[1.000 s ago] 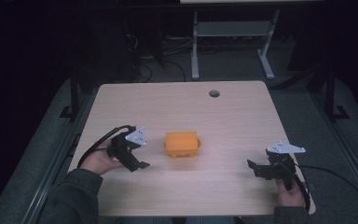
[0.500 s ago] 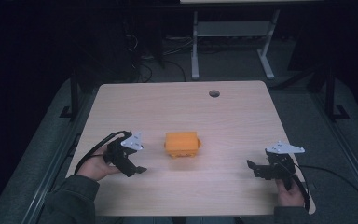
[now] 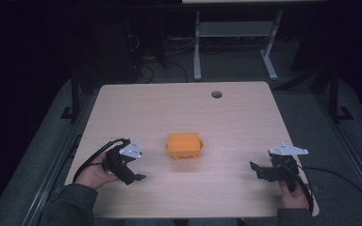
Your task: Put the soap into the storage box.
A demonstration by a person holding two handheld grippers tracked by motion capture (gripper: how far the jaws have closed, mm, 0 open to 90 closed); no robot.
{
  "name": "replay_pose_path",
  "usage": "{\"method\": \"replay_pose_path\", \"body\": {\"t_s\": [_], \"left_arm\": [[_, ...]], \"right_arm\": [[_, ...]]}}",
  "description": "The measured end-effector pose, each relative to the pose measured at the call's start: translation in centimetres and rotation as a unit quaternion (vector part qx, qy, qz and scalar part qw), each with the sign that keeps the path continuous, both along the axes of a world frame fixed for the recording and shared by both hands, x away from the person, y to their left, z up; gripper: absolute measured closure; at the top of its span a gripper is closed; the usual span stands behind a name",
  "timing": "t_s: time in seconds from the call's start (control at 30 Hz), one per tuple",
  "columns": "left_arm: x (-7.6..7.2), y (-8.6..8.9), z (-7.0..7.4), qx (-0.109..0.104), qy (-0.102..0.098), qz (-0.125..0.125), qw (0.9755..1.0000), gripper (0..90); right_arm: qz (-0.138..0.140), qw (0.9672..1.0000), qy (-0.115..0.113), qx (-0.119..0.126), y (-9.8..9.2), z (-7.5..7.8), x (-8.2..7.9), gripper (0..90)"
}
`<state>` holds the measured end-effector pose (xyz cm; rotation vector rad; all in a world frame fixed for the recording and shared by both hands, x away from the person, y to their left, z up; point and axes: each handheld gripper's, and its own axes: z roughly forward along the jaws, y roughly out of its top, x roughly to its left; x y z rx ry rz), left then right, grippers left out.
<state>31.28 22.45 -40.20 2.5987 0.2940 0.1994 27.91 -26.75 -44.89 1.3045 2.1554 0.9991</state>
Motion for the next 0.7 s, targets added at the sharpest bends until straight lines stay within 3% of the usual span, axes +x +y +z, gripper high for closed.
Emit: {"method": "replay_pose_path", "body": {"t_s": [0.37, 0.7], "left_arm": [[-1.1, 0.6, -0.8, -0.005, -0.003, 0.004, 1.0, 17.4], [-2.6, 1.4, -2.4, -0.009, -0.003, 0.019, 0.9998, 17.4]], "right_arm": [[-0.002, 1.0, 0.001, -0.002, -0.1, -0.1, 0.0, 14.0], [0.002, 1.0, 0.001, -0.003, 0.0, -0.1, 0.0, 13.9]]}}
